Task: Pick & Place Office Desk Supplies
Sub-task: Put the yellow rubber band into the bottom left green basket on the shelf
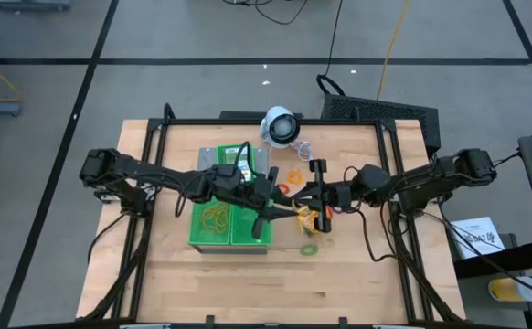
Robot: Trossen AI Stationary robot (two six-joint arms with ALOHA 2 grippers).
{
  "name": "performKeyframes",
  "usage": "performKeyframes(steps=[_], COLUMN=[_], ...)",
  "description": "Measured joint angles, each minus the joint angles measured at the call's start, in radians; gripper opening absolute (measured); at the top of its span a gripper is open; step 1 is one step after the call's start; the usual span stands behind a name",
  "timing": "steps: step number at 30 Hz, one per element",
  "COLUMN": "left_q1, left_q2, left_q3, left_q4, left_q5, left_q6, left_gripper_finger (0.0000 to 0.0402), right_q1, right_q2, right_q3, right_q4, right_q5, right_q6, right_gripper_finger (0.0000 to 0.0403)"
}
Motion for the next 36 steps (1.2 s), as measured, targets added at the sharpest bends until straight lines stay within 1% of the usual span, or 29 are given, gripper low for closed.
performKeyframes(steps=[4, 6, 8, 12, 15, 18, 21, 24, 27, 31, 36], left_q1=[0.009, 0.011, 0.012, 0.012, 0.012, 0.0, -0.032, -0.073, -0.125, -0.21, -0.337], left_q2=[0.0, 0.0, 0.0, -0.025, -0.086, -0.162, -0.234, -0.296, -0.339, -0.38, -0.447], left_q3=[0.0, 0.0, 0.0, 0.0, 0.001, -0.001, -0.002, -0.003, -0.003, -0.003, -0.004], left_q4=[-0.003, -0.003, -0.006, -0.064, -0.148, -0.254, -0.382, -0.507, -0.62, -0.727, -0.846], left_q5=[0.002, 0.006, 0.008, 0.008, -0.02, -0.108, -0.19, -0.279, -0.42, -0.591, -0.815], left_q6=[-0.001, -0.002, -0.002, -0.003, -0.007, 0.002, 0.029, 0.021, -0.02, -0.087, -0.174], left_gripper_finger=[0.0018, 0.0009, 0.0014, 0.0008, 0.0009, 0.0014, 0.0007, 0.0008, 0.0011, 0.0005, 0.0005], right_q1=[0.0, 0.001, 0.001, 0.0, 0.001, 0.001, 0.001, 0.001, 0.001, 0.001, 0.001], right_q2=[0.0, 0.0, -0.002, -0.049, -0.121, -0.204, -0.28, -0.349, -0.405, -0.457, -0.505], right_q3=[0.0, 0.0, 0.0, 0.0, -0.001, -0.001, -0.001, -0.002, -0.009, -0.07, -0.152], right_q4=[-0.016, -0.018, -0.031, -0.125, -0.247, -0.391, -0.551, -0.711, -0.834, -0.847, -0.805], right_q5=[0.0, 0.004, 0.005, 0.023, 0.093, 0.159, 0.188, 0.189, 0.186, 0.186, 0.186], right_q6=[0.006, 0.036, 0.089, 0.148, 0.201, 0.234, 0.275, 0.317, 0.336, 0.348, 0.374], right_gripper_finger=[0.0, 0.0001, 0.0013, 0.0071, 0.0122, 0.0162, 0.0191, 0.0205, 0.0209, 0.0207, 0.0199])
